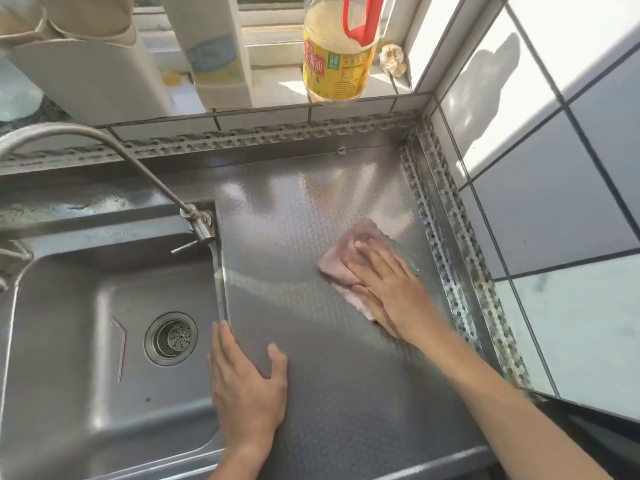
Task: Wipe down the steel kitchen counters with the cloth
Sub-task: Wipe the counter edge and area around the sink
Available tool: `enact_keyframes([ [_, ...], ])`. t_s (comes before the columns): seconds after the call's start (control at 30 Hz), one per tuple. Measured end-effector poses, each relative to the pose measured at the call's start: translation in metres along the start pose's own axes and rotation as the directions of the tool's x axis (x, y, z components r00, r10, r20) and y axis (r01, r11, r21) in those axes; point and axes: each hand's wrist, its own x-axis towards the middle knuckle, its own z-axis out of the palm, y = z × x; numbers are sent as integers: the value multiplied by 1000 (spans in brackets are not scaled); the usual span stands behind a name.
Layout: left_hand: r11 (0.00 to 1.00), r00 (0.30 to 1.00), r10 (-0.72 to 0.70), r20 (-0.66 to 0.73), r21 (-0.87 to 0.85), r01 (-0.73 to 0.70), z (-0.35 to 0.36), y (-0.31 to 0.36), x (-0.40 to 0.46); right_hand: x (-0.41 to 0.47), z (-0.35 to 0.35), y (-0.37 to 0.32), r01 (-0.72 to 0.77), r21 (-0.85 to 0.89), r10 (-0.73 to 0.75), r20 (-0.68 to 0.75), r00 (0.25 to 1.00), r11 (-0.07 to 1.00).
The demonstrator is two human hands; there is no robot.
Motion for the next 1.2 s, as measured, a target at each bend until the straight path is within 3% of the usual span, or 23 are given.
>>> enact_keyframes([
  [0.1, 1000, 1000, 17, -6, 7, -17, 1, -2, 1, 26, -13, 29, -251, 24, 252, -71, 965, 968],
  [0.2, 1000, 1000, 21, -3, 0, -21, 2, -2, 1, 76, -11, 12, -432, 57, 435, -101, 895, 900],
  [0.37, 999, 999, 38, -4, -12, -38, 2, -4, 1, 83, 12, -60, -229, 0, 229, -34, 973, 973],
  [0.5, 997, 999, 38, -18, -67, -39, 4, -8, 3, -5, 35, -98, -95, 58, 98, -50, 994, 994],
  [0.63, 985, 994, 100, 53, -146, -91, -5, -21, 2, -109, 42, -80, 75, -38, -75, 8, 997, 996],
  [0.73, 969, 964, 244, 111, -61, -238, -20, -48, -12, -157, 34, -38, 54, -108, -48, 64, 997, 993],
  [0.83, 916, 907, 392, 153, 24, -400, -35, -83, -46, -159, 29, -15, -169, -107, 175, 52, 983, 980],
  [0.93, 873, 882, 454, 124, 137, -468, -38, -101, -67, -132, 39, -37, -378, -24, 378, -16, 926, 926],
  [1.0, 876, 891, 443, 101, 162, -454, -37, -100, -67, -114, 48, -68, -429, 31, 430, -54, 901, 903],
  [1.1, 880, 894, 442, 76, 154, -449, -34, -102, -66, -101, 60, -123, -309, 63, 314, -124, 941, 949],
  [1.2, 879, 891, 450, 64, 148, -454, -33, -104, -65, -116, 79, -161, -108, 45, 111, -79, 991, 993],
])
